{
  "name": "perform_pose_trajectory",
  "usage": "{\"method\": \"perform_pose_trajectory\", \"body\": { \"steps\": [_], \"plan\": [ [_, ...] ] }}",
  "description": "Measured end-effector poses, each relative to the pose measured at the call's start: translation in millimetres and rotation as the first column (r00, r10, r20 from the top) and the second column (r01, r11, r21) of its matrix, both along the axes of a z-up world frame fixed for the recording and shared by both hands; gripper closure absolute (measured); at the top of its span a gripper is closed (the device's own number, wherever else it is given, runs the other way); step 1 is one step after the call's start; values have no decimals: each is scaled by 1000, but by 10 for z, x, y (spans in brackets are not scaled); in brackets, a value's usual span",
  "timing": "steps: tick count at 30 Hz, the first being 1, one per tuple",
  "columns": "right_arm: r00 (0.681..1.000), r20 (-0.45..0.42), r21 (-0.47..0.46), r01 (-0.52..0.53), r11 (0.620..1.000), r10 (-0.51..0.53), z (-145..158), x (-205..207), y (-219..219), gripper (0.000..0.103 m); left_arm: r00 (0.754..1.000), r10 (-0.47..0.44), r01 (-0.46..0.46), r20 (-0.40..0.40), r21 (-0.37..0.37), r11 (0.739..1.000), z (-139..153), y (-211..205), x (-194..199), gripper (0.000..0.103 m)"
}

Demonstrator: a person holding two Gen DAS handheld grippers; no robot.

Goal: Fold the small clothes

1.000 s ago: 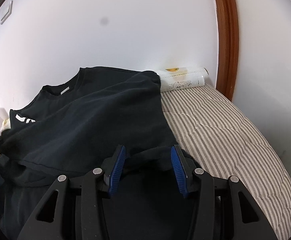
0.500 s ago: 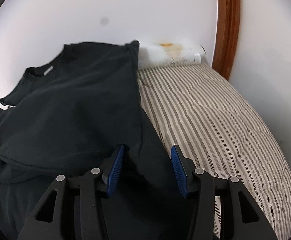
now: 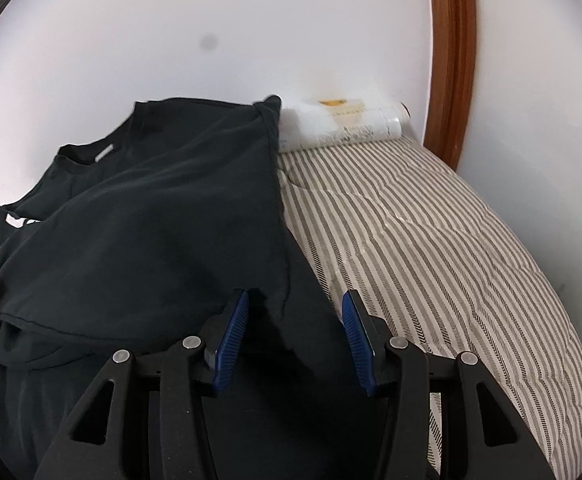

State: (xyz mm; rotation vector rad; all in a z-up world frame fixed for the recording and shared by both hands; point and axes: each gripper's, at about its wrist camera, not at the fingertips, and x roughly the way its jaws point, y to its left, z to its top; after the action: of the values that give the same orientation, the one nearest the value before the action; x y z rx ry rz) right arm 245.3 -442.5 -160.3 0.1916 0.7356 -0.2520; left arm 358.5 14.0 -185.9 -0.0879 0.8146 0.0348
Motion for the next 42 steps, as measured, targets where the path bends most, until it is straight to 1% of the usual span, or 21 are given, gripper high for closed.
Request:
{"method": "perform_pose_trajectory", "body": {
  "steps": [4, 8, 11, 13, 14, 15, 23, 31, 42],
  "plan": [
    [1000, 25, -11, 0, 1000, 0, 45, -31, 39, 56, 1000, 2, -2, 9, -2, 1000, 14, -4, -21, 31],
    [999, 51, -2, -14, 1000, 15, 74, -64, 55, 56, 1000, 8, -8, 20, 0, 1000, 29, 2, -49, 31],
    [999, 51, -2, -1, 1000, 1, 66, -65, 53, 56, 999, 2, -2, 34, -2, 1000, 52, -3, -73, 32],
    [999, 45, 8, -5, 1000, 4, 52, -63, 52, 60, 999, -3, 3, 49, 2, 1000, 75, -13, -92, 32],
    [999, 38, 8, -6, 1000, 6, 43, -54, 54, 64, 999, -6, 5, 54, 4, 1000, 84, -21, -98, 32],
    [999, 32, 8, -8, 1000, 7, 34, -42, 56, 65, 998, -7, 7, 58, 7, 1000, 89, -29, -102, 32],
    [998, 40, 4, -41, 999, 40, 34, -47, 101, 66, 998, -10, 9, 62, 6, 1000, 93, -42, -97, 32],
    [998, 44, 1, -41, 999, 41, 35, -56, 111, 66, 997, -7, 8, 71, -10, 1000, 102, -13, -125, 32],
    [998, 49, -18, -46, 999, 47, 56, -74, 152, 66, 996, -10, 9, 90, 12, 1000, 131, -57, -159, 32]
  ]
}}
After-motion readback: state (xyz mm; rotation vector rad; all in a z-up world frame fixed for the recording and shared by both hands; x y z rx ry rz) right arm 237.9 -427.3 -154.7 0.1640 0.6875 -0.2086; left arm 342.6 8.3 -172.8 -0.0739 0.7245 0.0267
